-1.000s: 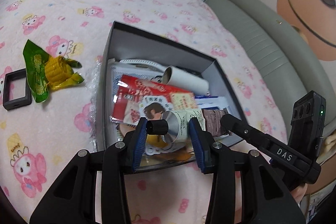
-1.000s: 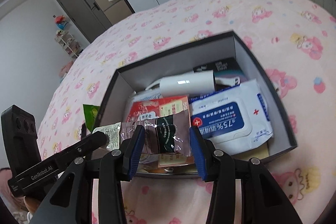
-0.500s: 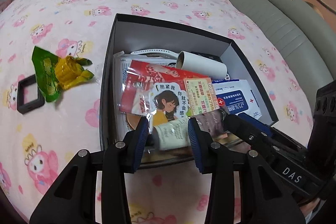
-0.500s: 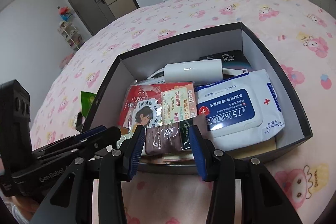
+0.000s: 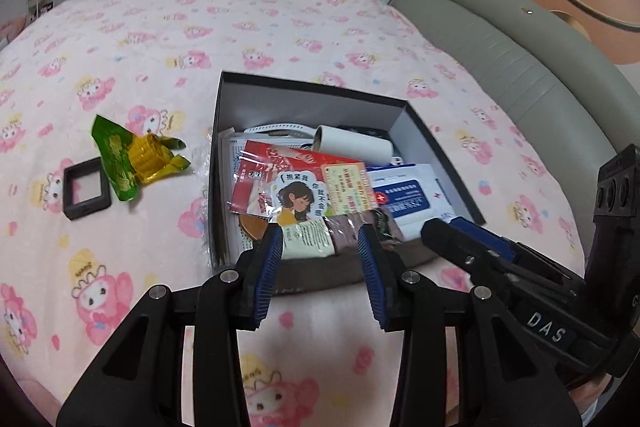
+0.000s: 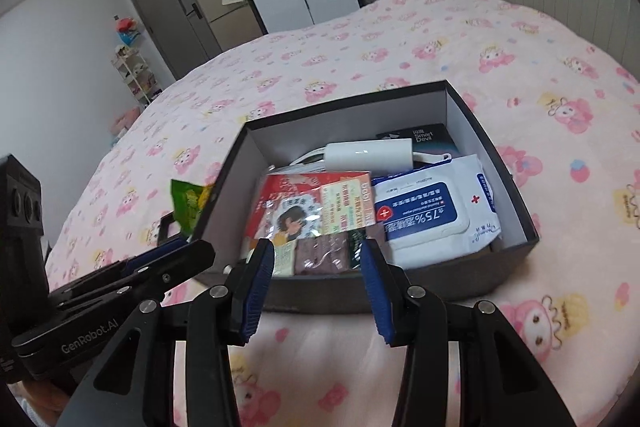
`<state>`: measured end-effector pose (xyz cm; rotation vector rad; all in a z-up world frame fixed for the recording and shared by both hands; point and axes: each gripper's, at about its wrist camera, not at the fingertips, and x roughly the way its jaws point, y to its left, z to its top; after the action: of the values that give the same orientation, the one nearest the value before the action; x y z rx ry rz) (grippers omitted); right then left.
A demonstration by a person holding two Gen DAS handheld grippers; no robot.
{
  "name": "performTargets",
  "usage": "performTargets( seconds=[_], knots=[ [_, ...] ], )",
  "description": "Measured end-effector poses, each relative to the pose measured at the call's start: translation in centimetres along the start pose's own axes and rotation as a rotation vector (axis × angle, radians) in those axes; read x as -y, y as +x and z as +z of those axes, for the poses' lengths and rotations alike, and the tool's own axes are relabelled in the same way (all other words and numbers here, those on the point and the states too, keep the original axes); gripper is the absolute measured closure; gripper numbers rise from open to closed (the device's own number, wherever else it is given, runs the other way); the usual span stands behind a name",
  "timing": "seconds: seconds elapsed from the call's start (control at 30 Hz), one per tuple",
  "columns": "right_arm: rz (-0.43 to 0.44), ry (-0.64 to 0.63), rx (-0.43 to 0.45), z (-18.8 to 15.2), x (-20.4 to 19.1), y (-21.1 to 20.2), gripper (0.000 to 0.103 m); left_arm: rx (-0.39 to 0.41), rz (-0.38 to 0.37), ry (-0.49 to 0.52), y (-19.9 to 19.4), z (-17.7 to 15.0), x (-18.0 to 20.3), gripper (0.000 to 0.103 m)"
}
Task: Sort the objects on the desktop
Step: 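Open both grippers to drop the brown tube into the box, then withdraw both grippers from the box toward the black frame and candy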
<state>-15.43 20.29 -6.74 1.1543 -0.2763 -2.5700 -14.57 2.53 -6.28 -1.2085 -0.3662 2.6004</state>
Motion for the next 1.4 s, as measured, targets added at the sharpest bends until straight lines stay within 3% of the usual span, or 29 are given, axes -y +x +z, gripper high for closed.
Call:
performTargets(
  seconds=[0.23,0.6,1.1,1.4],
  knots=[
    [0.037,-0.006,0.020,-1.2,-2.4,-3.4,0.062,0.023,-0.006,0.050,-4.2,-0.9,1.0,0.064],
    [0.072,-0.062,0.048,-2.9,-7.0,-6.7,0.062,0.093,0.057,0.090,-10.4,-3.4,0.0,0.064],
    [0.114,-0.174,0.002,-4.8,-13.8,-5.5,0.062,0.124,0.107,-0.006,-14.7,-5.8,-6.1,0.064],
    [0.117,-0.185,-0.057,-4.7,-15.8,-1.5,0.062,0.133,0.140,-0.111,-14.5,-6.5,-11.5,0.062]
  ],
)
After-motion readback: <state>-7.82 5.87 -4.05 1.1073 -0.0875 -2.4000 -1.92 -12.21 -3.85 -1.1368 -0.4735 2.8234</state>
